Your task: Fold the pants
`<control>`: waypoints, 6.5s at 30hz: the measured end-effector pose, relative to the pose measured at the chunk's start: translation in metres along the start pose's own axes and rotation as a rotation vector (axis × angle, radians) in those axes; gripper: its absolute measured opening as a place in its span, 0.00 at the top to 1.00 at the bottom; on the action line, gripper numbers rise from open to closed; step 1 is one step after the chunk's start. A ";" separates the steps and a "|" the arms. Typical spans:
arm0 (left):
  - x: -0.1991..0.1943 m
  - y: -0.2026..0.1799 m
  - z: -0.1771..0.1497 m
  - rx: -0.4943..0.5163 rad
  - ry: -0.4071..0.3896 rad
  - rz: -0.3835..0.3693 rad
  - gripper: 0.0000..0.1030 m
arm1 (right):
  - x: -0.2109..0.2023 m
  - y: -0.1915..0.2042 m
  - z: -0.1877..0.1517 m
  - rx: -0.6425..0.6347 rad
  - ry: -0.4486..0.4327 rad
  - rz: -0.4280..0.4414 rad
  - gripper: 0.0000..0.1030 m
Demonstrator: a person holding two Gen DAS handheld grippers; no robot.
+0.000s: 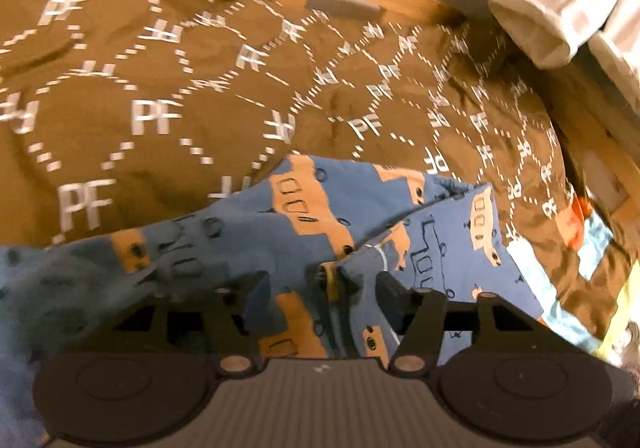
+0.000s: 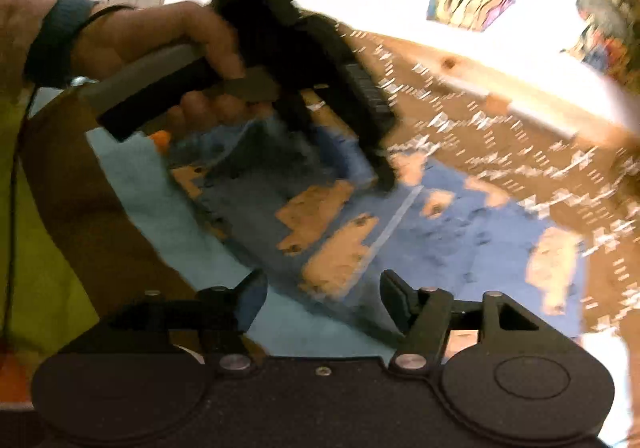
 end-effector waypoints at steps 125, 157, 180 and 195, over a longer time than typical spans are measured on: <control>0.081 -0.157 -0.071 0.573 -0.019 0.060 0.92 | 0.072 -0.223 -0.008 0.521 0.171 0.222 0.68; 0.090 -0.164 -0.080 0.654 0.001 -0.065 0.74 | 0.050 -0.244 -0.041 0.520 0.200 0.086 0.67; 0.048 -0.108 -0.101 0.387 0.026 -0.113 0.21 | 0.114 -0.222 0.011 0.648 0.326 0.347 0.55; 0.002 -0.051 -0.004 0.146 -0.233 0.131 0.06 | 0.047 -0.210 0.042 -0.043 0.467 -0.037 0.05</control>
Point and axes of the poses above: each gripper's, at about its wrist camera, not at the fingertips, and x roughly the way its jaws point, y to its left, z to its top, the point moved 4 cm from there along x, roughly the way its jaws point, and after that the axes turned 11 degrees about -z, right-handed, at the moved point
